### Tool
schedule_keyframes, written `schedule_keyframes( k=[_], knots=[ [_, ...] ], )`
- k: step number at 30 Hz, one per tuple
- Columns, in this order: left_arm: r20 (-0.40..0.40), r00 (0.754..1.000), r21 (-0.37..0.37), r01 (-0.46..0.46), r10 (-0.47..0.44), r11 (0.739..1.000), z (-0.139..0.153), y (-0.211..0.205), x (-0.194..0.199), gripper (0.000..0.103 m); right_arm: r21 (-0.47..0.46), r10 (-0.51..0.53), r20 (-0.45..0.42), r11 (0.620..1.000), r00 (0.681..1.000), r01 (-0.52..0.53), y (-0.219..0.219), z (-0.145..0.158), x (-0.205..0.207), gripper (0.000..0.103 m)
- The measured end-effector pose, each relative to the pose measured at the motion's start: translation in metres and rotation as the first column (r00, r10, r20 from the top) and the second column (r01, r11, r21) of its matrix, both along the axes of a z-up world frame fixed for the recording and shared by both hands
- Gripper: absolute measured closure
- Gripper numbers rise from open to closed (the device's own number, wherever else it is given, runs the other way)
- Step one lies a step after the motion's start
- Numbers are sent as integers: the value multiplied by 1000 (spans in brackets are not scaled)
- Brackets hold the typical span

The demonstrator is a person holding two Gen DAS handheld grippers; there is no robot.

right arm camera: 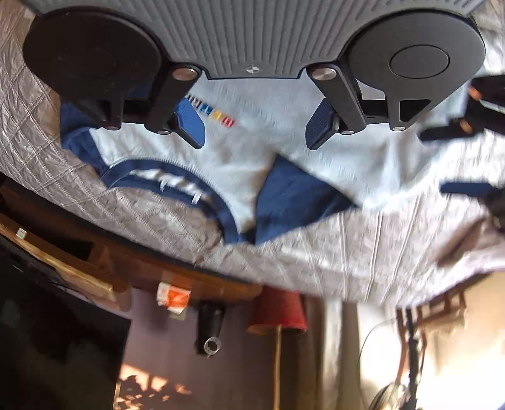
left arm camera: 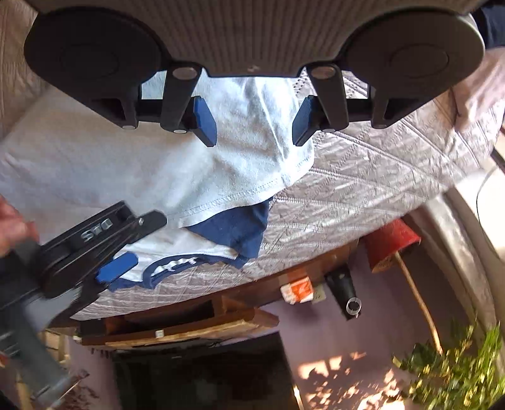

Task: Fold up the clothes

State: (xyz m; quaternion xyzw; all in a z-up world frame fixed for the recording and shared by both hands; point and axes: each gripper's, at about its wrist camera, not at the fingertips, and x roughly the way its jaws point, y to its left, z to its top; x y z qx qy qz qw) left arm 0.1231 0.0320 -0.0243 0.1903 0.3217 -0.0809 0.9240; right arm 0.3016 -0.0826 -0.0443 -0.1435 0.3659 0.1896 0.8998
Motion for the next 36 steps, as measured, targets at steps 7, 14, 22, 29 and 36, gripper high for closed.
schedule_keyframes(
  k=[7, 14, 22, 29, 36],
  knots=[
    [165, 960, 268, 176, -225, 947, 8, -14, -68, 4, -56, -10, 123, 998, 992, 17, -63, 27, -42, 24],
    [109, 912, 496, 294, -395, 817, -23, -30, -98, 1, -343, 307, 149, 908, 940, -242, -101, 20, -200, 18],
    [89, 926, 519, 272, -367, 810, -31, -26, -65, 0, -478, 242, 260, 874, 935, -93, -112, -11, -219, 14],
    [106, 916, 549, 271, -388, 791, -33, -27, -58, 0, -526, 259, 323, 848, 910, -55, -103, -23, -190, 12],
    [205, 912, 591, 174, -355, 788, -39, -27, -72, 1, -505, 352, 349, 851, 869, -142, -115, -24, -226, 13]
  ],
)
